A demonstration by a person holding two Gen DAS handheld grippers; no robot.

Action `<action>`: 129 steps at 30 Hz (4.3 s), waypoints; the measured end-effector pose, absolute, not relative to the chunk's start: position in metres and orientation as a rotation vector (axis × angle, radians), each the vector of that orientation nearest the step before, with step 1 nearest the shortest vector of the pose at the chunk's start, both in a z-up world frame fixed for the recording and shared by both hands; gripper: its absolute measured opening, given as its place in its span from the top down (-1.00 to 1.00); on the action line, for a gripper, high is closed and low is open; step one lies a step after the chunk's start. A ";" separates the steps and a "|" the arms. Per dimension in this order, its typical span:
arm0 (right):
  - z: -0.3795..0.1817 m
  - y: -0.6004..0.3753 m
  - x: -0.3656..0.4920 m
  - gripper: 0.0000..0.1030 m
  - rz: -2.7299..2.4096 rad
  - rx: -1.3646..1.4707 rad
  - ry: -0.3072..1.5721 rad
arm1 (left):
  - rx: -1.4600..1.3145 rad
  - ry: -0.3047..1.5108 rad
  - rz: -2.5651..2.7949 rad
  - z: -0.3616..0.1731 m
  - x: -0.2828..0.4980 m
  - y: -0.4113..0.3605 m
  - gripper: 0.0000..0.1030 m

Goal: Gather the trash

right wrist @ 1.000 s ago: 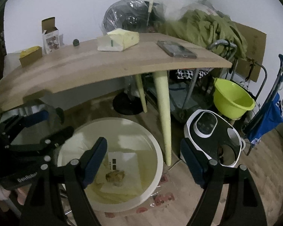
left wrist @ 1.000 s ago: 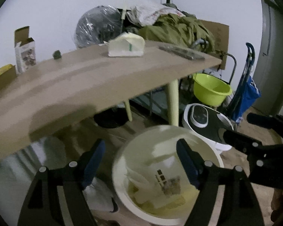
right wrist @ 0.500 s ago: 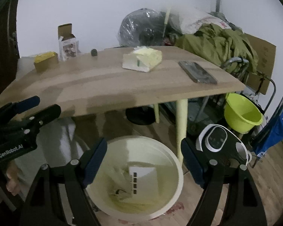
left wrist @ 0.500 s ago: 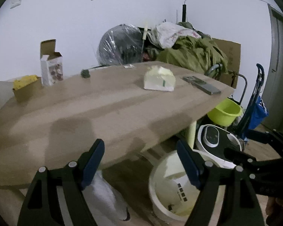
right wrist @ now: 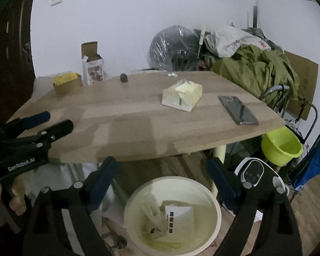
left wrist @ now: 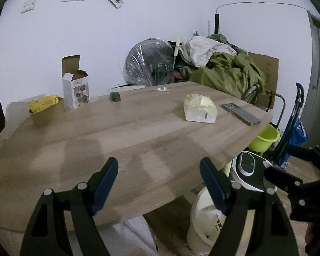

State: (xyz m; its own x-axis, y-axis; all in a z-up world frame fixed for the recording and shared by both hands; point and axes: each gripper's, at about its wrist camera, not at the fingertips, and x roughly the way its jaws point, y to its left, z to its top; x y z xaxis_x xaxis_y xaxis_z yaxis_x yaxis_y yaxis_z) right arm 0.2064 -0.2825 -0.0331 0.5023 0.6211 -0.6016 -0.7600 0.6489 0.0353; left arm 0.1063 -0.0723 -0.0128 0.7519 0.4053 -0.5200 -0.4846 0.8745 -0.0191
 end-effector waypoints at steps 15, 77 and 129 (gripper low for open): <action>0.017 -0.263 0.178 -0.95 0.848 -0.244 0.563 | -0.155 0.495 0.431 0.022 0.076 -0.033 -0.93; 0.029 -0.264 0.168 -0.95 0.766 -0.224 0.575 | -0.135 0.516 0.193 0.032 0.087 -0.027 -0.94; 0.030 -0.271 0.167 -0.95 0.745 -0.215 0.574 | -0.125 0.523 0.155 0.035 0.094 -0.038 -0.94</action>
